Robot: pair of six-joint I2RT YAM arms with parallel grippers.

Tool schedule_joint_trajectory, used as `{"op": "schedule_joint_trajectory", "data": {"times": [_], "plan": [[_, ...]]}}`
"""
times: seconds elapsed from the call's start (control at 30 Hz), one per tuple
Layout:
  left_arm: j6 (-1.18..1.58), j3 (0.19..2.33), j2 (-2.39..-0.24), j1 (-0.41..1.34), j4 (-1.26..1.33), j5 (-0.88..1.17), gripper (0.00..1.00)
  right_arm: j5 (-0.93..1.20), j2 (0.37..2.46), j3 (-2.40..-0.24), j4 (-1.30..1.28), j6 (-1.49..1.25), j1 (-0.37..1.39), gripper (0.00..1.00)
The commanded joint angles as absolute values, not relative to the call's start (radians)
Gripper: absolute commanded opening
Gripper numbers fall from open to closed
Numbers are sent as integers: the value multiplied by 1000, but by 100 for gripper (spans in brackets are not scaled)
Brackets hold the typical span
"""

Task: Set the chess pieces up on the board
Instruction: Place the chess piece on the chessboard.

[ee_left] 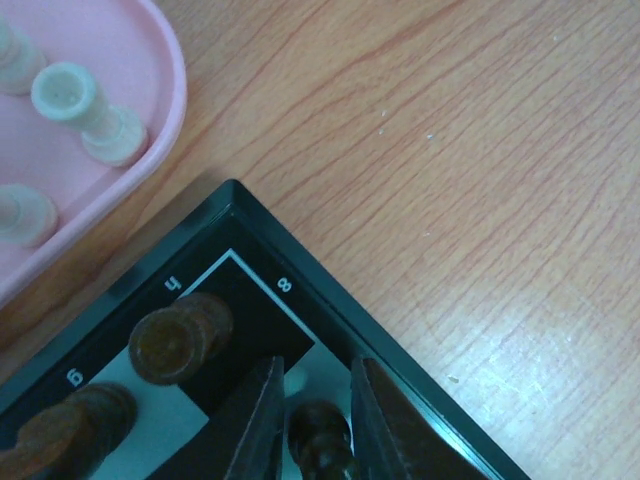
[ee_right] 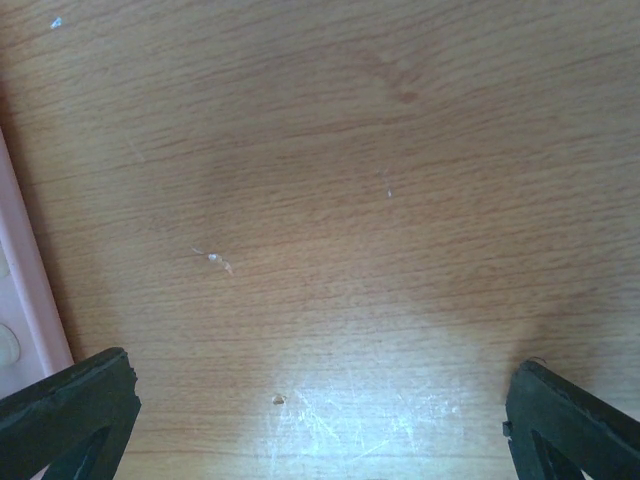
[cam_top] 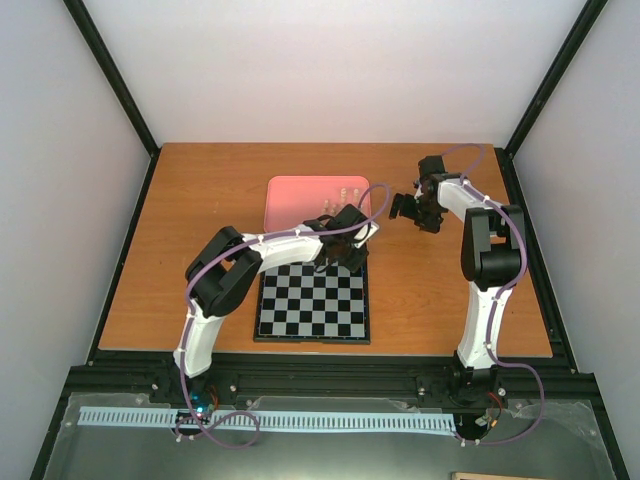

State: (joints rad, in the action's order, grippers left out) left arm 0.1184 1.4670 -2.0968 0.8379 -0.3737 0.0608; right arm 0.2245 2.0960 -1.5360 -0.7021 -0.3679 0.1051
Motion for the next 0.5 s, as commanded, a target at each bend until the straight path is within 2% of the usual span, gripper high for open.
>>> {"op": "schedule_joint_trajectory", "data": {"times": [0.0, 0.33, 0.47], "plan": [[95, 1445, -2057, 848, -415, 67, 24, 229, 2056, -1529, -694, -377, 98, 100], [76, 1489, -2040, 849, -442, 59, 27, 229, 2051, -1544, -699, -380, 98, 100], [68, 1532, -2038, 848, -460, 53, 31, 228, 2049, -1553, -706, -377, 98, 100]]}}
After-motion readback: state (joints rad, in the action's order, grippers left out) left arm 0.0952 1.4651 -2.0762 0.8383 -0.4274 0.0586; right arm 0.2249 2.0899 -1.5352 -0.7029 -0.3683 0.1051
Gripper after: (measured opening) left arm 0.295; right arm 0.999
